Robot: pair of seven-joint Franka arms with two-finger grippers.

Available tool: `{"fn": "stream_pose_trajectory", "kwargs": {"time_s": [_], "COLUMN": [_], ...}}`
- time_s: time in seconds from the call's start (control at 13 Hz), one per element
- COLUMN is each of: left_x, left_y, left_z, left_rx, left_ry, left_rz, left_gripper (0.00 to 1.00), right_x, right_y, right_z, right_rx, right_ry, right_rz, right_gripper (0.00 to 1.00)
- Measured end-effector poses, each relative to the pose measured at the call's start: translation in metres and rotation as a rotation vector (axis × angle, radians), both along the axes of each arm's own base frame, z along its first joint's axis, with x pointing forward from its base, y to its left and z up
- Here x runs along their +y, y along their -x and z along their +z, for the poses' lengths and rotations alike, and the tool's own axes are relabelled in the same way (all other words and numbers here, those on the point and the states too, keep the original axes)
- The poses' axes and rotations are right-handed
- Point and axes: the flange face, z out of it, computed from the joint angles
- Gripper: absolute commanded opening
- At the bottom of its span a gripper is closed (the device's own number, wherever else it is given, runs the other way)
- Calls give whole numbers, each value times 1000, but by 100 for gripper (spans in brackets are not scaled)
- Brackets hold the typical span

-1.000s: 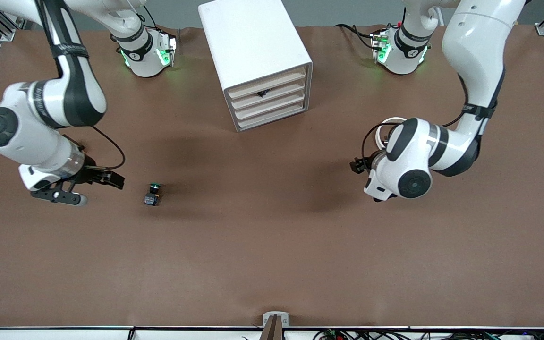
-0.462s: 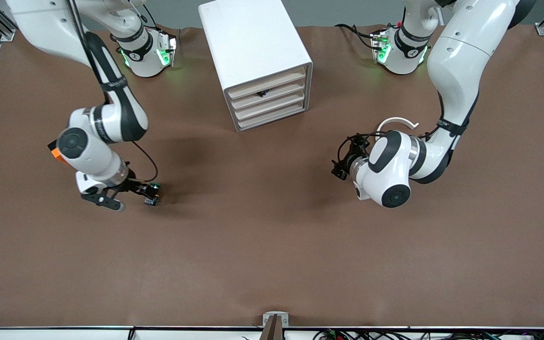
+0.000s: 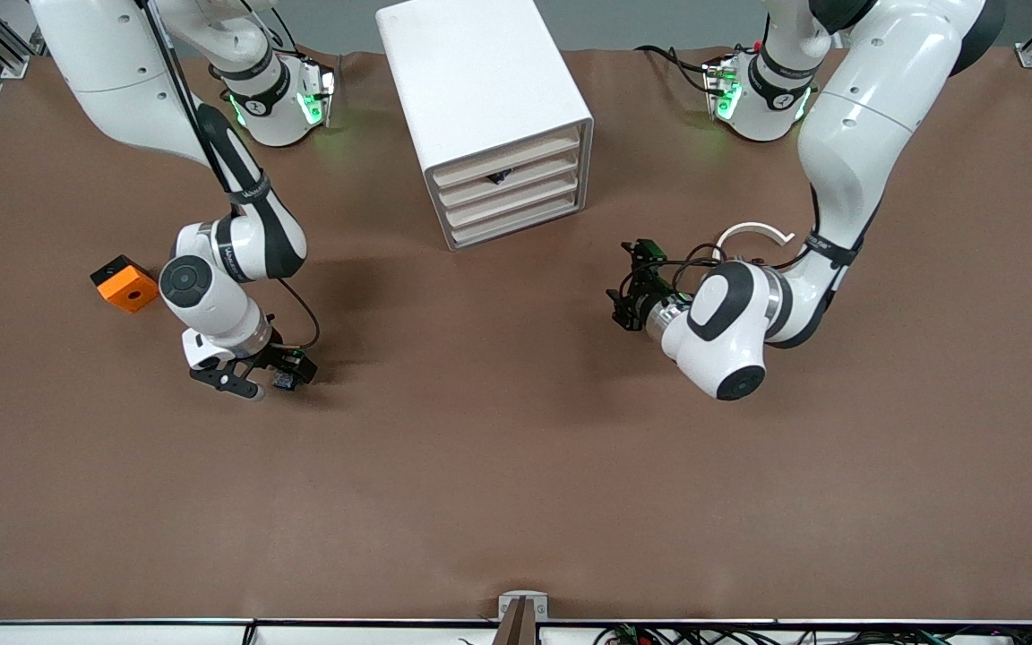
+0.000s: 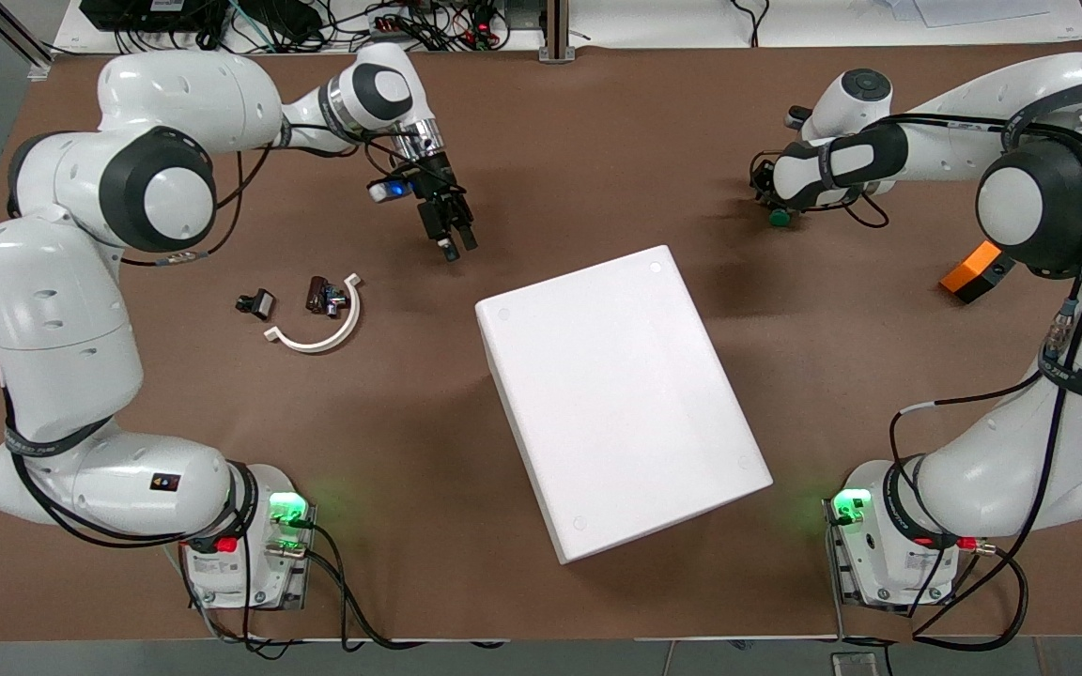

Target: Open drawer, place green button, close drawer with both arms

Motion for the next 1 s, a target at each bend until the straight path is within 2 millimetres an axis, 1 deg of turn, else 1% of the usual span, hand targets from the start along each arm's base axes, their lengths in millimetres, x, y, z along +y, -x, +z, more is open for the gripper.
{"fn": "stream_pose_trajectory", "kwargs": {"time_s": [0.08,0.15,0.23,0.31,0.38,0.62,0.77,0.92,1.0], "left_x": [-8,-15,-25,-35,-44,-75,-92,-100,-102], "left_y": [5,12,21,30,38,71,88,96,97], "left_z": [-4,-7,-10,-13,-16,-30,-40,-44,-45], "left_rx": [45,90,139,180,210,265,291,314,320], "left_ry": [-31,-58,-72,-72,-69,-87,-94,-85,-82], "left_rz": [31,48,50,48,39,-26,-52,-51,-49], "left_gripper": [100,100,100,100,100,100,100,100,100], "right_x": [0,0,0,0,0,1,1,3,5], "right_y": [0,0,0,0,0,0,-1,-6,-10], "right_z": [0,0,0,0,0,0,1,8,16], "right_rx": [0,0,1,2,2,2,19,61,86], "right_ry": [0,0,1,1,1,1,4,10,14], "right_rz": [0,0,2,3,4,4,4,5,6], "right_gripper": [100,78,43,16,0,0,0,0,0]}}
